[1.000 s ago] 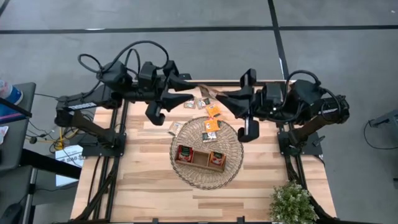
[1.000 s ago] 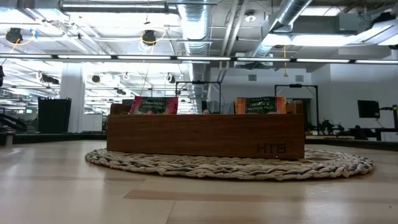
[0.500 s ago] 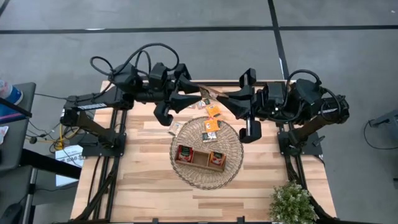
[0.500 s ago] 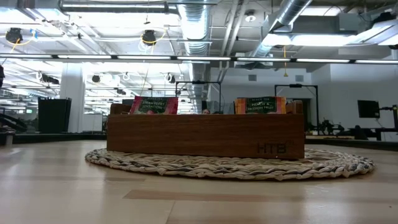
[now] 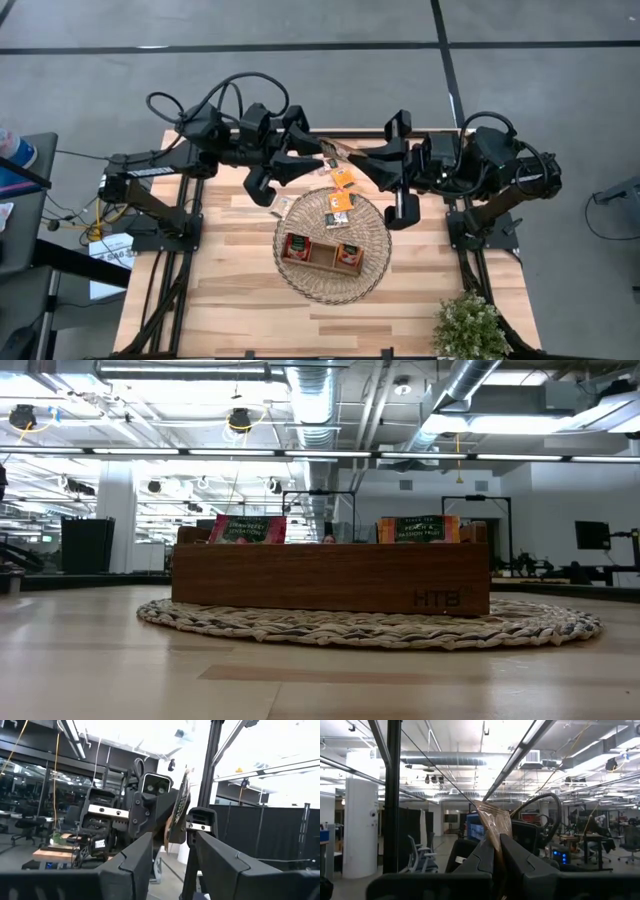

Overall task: Pick & Place Tea
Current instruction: Put the brown tea bag into the middle section of the wooden organizer

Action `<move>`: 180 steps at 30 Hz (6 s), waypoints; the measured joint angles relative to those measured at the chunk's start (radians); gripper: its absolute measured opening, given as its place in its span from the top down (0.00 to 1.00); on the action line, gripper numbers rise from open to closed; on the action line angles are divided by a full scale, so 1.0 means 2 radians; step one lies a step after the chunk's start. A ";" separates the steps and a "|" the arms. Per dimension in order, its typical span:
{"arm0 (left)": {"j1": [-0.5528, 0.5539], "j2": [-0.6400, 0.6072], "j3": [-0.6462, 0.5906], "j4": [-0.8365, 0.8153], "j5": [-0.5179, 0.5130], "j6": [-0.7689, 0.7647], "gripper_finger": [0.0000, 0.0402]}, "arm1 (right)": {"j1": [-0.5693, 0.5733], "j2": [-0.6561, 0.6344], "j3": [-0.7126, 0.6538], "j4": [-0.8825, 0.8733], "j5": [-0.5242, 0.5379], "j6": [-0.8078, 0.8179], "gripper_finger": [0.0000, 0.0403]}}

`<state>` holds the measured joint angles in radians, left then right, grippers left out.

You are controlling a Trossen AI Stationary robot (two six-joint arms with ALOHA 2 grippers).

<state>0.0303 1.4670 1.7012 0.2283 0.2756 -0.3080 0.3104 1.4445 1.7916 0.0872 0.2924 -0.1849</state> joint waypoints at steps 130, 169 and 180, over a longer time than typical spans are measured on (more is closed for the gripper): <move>-0.051 0.291 0.000 -0.574 -0.079 0.213 1.00 | 0.178 -0.024 0.000 -0.526 0.236 0.394 0.87; -0.041 0.291 0.000 -0.571 -0.099 0.214 0.66 | 0.178 -0.024 0.000 -0.526 0.235 0.390 0.87; -0.041 0.291 0.000 -0.570 -0.134 0.215 0.65 | 0.178 -0.024 0.000 -0.533 0.235 0.390 0.87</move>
<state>-0.0517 2.0483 1.7016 -0.9119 0.0080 0.1223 0.6655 1.3964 1.7916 -0.9783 0.7624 0.5945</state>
